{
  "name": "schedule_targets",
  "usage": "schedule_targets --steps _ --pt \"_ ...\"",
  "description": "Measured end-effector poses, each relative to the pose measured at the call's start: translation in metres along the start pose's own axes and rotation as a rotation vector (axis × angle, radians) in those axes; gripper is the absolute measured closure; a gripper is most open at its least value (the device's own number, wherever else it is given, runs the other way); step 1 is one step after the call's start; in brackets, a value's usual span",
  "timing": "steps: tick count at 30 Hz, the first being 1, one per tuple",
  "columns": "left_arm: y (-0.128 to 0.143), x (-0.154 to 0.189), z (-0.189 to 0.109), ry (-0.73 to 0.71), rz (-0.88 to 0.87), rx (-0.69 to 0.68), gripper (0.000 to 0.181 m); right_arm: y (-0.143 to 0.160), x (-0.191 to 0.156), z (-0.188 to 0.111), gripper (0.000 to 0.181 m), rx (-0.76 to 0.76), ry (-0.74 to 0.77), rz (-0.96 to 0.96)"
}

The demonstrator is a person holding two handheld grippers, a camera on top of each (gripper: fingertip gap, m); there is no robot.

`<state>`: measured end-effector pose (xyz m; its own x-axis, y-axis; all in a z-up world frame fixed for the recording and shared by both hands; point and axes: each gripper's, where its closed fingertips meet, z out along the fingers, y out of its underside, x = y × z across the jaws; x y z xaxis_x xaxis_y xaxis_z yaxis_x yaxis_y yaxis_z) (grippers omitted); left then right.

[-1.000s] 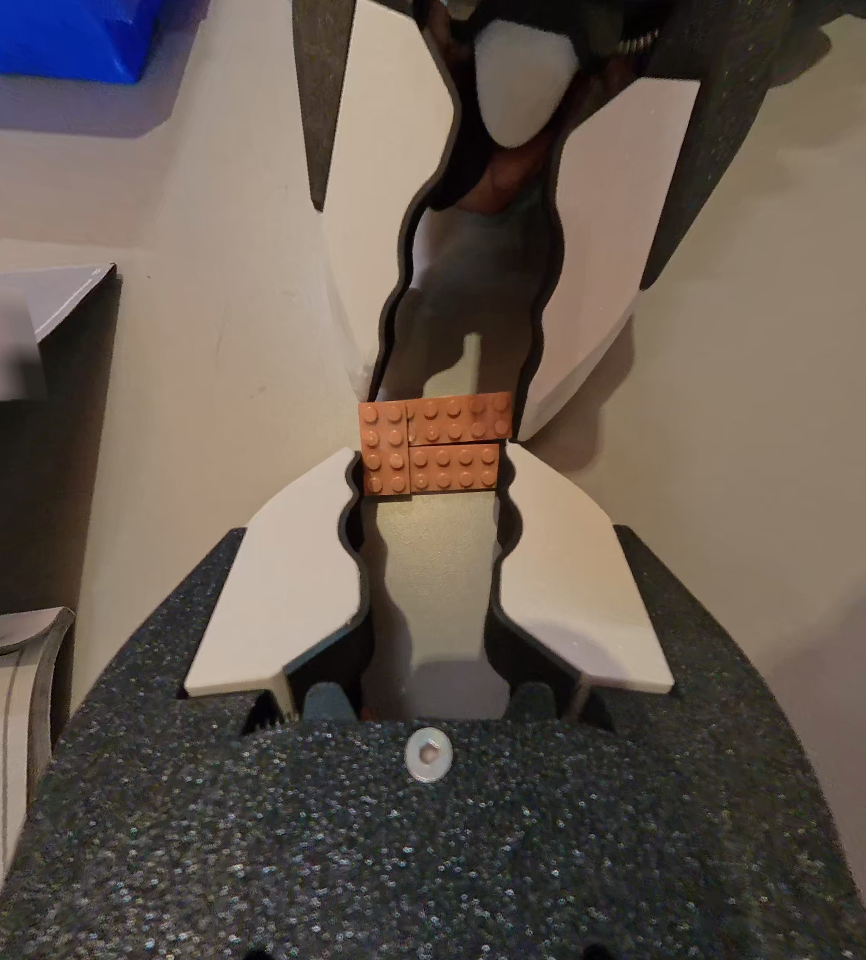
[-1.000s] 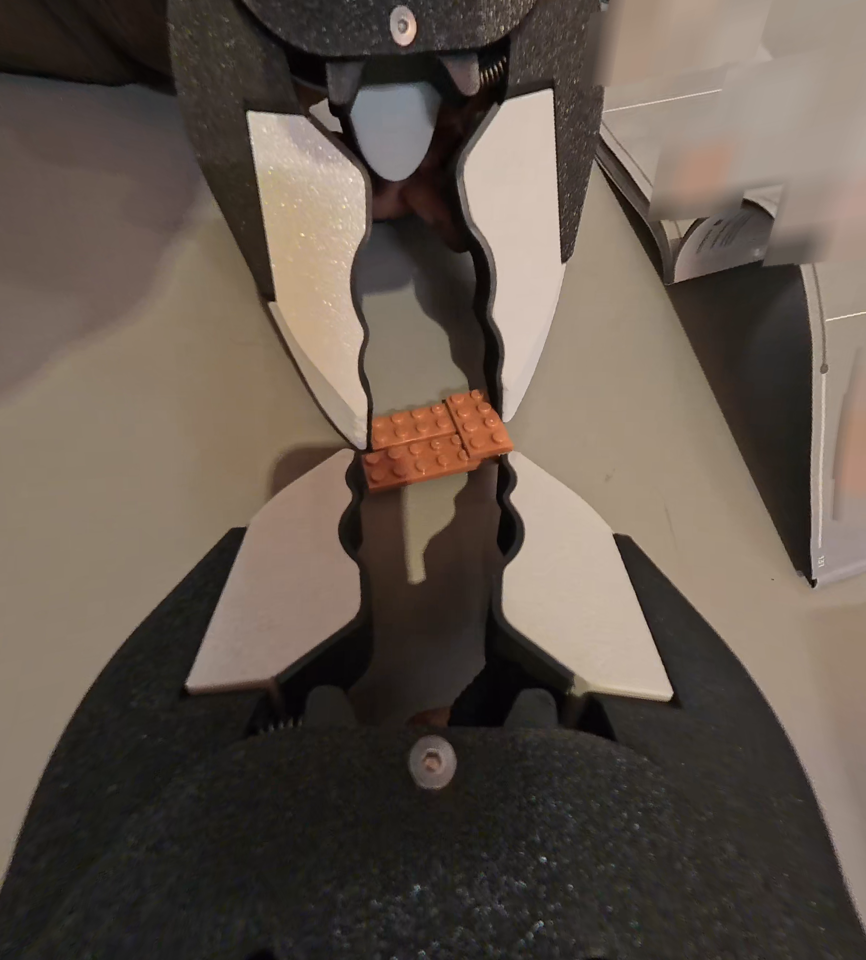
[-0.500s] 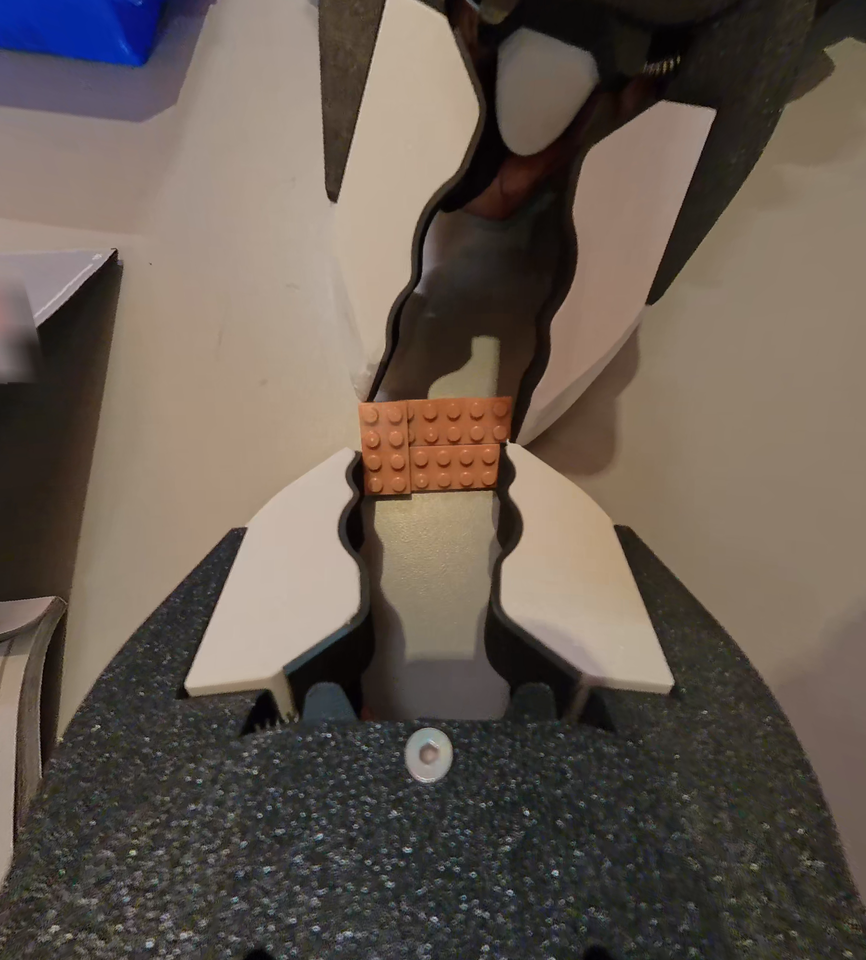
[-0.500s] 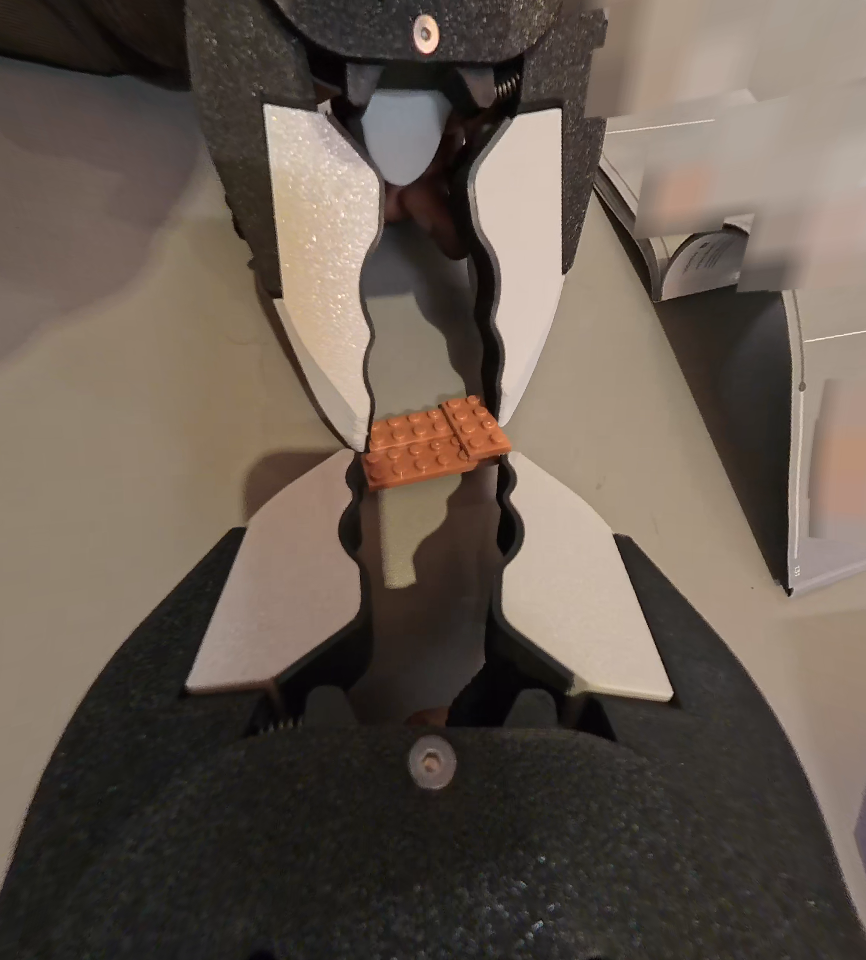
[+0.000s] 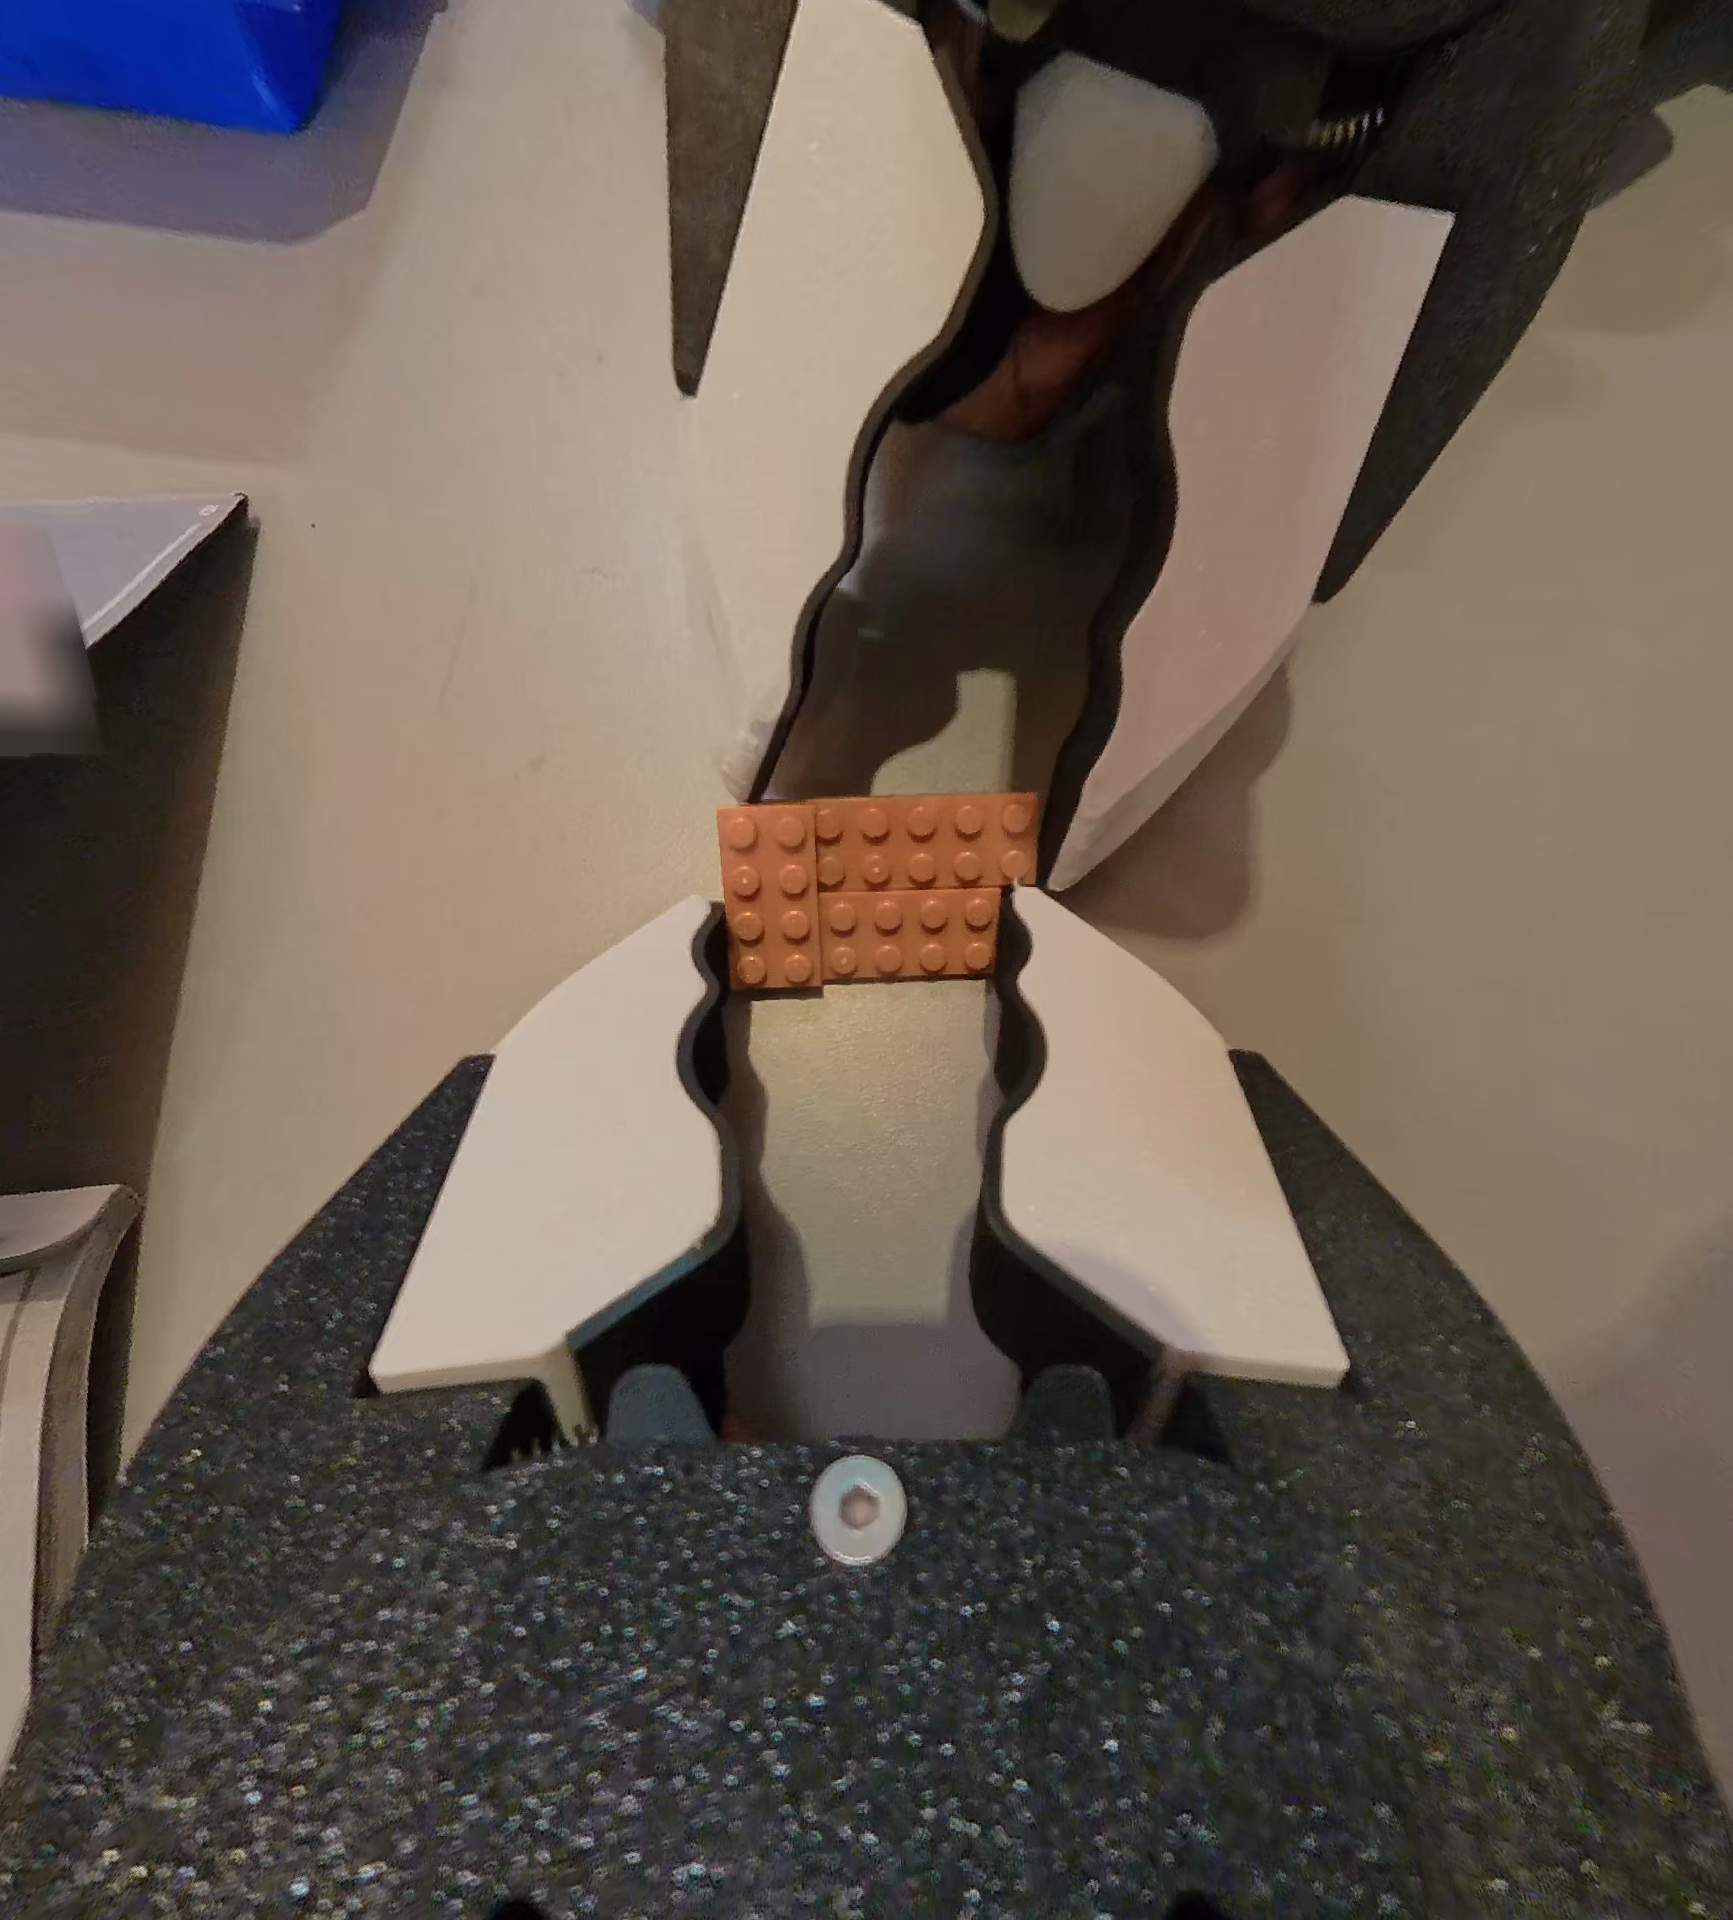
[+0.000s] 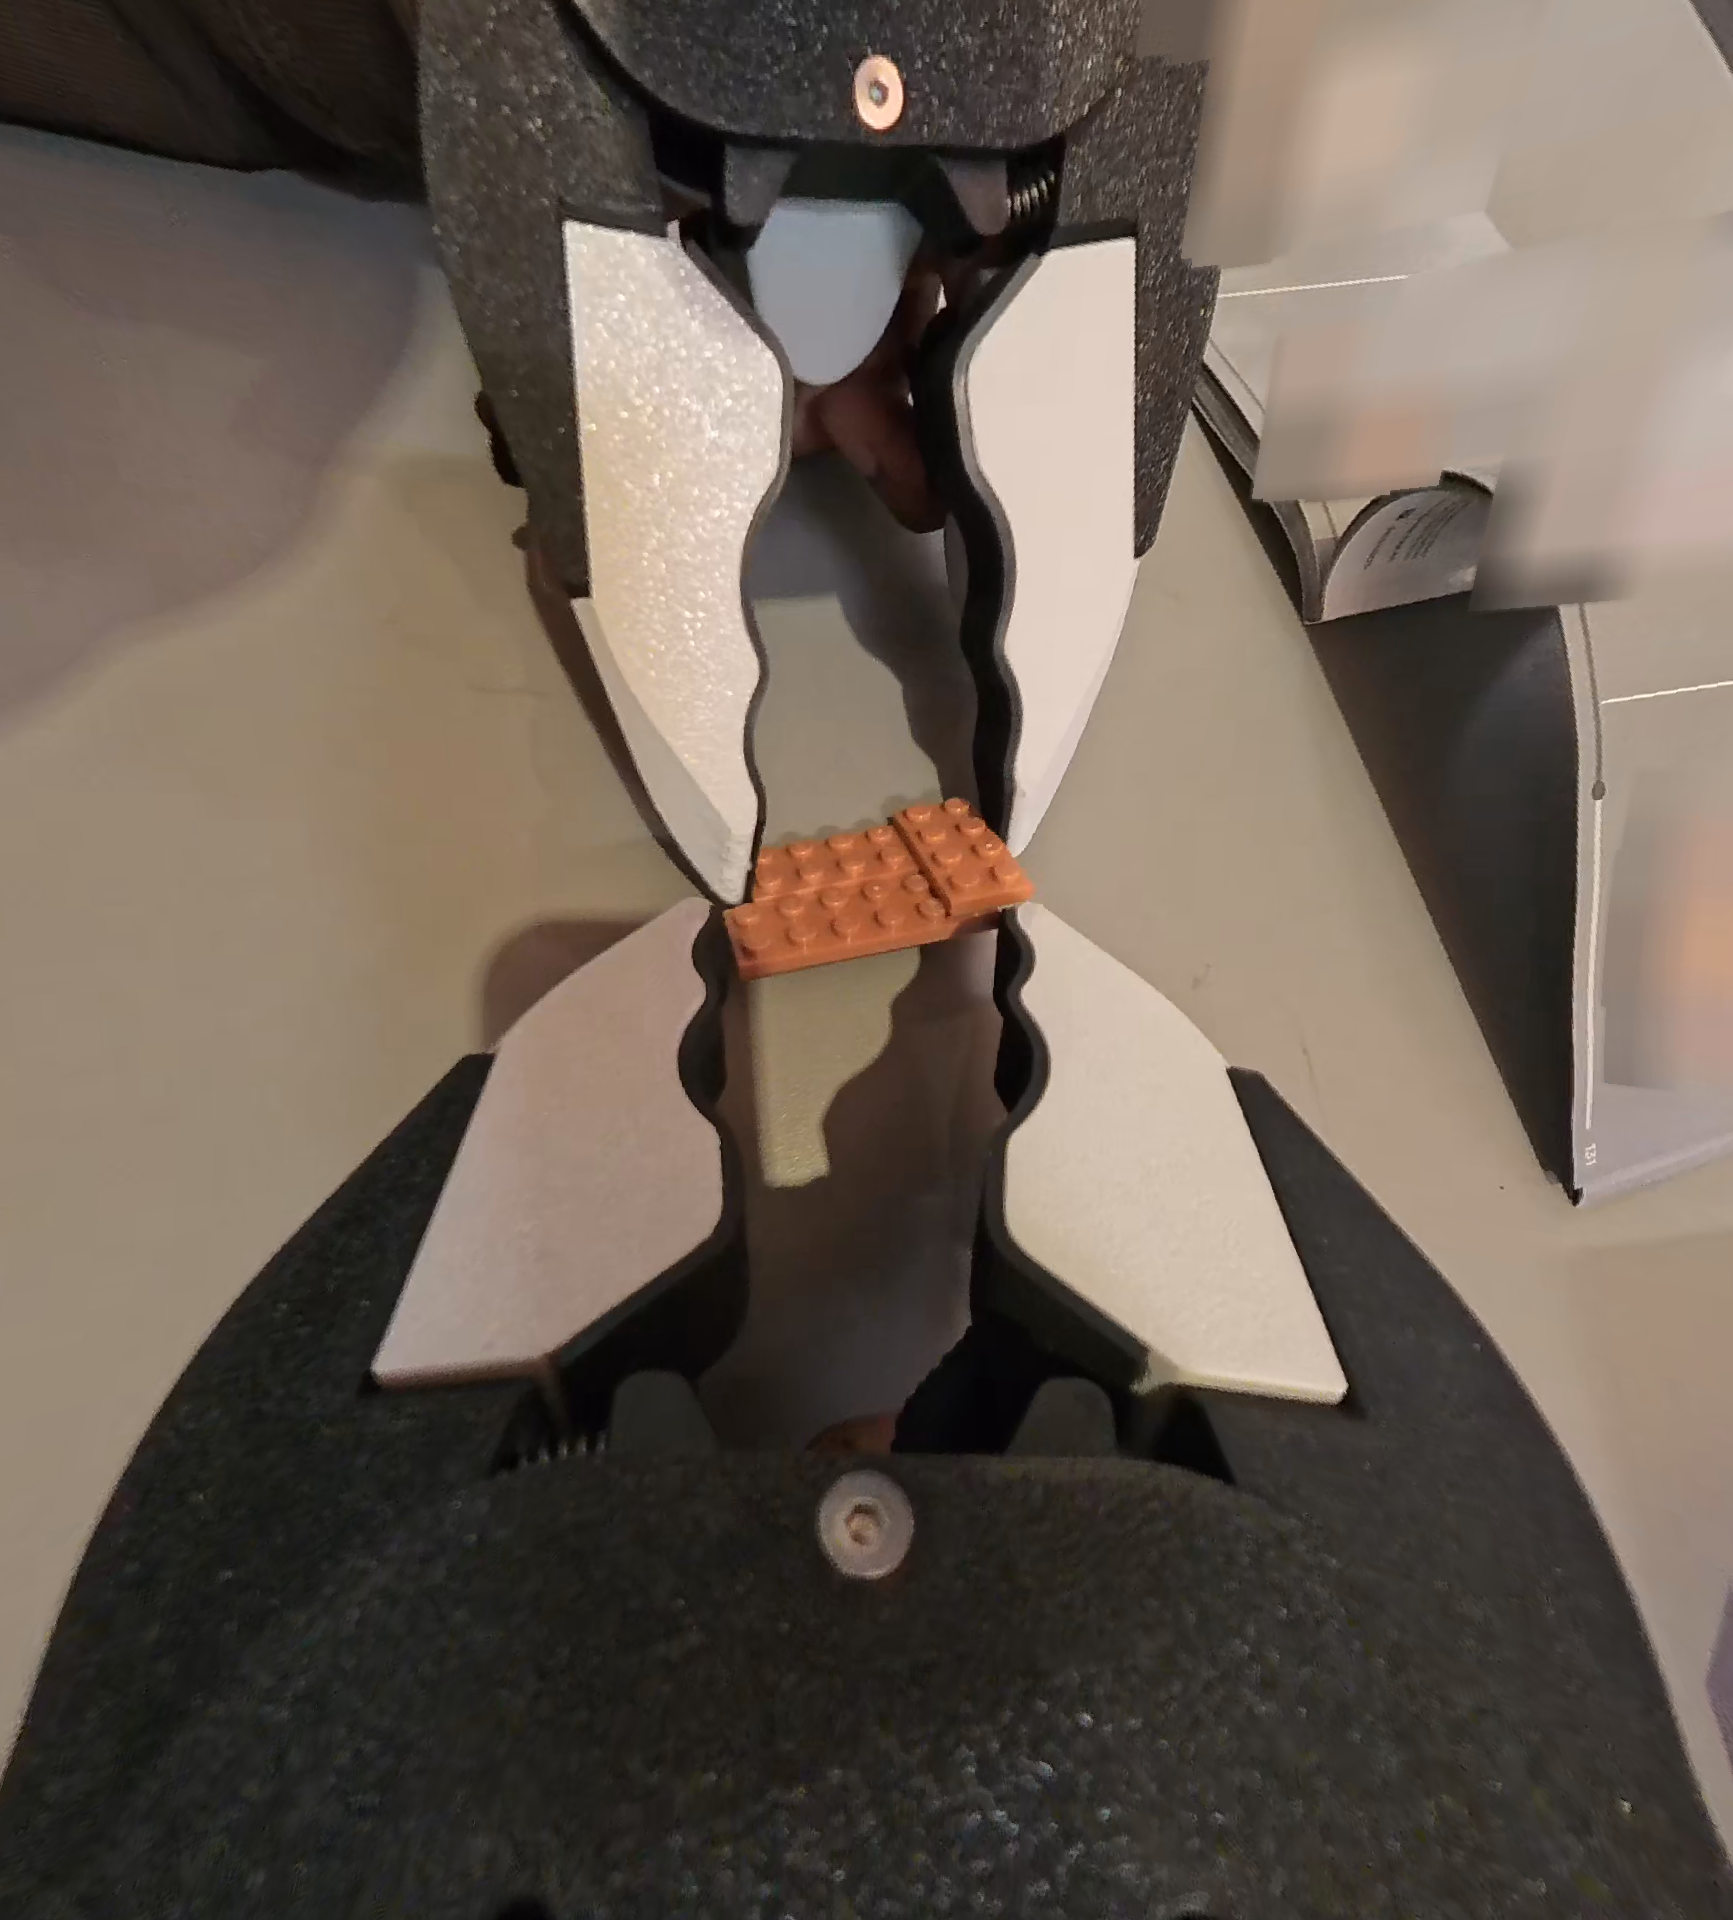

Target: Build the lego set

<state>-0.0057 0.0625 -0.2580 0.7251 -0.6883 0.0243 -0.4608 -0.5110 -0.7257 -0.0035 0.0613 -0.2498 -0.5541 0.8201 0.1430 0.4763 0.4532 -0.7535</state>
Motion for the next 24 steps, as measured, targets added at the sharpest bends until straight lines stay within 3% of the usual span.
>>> schedule_targets --steps 24 --pt "-0.006 -0.026 -0.007 -0.045 -0.173 0.097 0.132 -0.013 0.01 -0.022 0.131 0.185 -0.07 0.155"
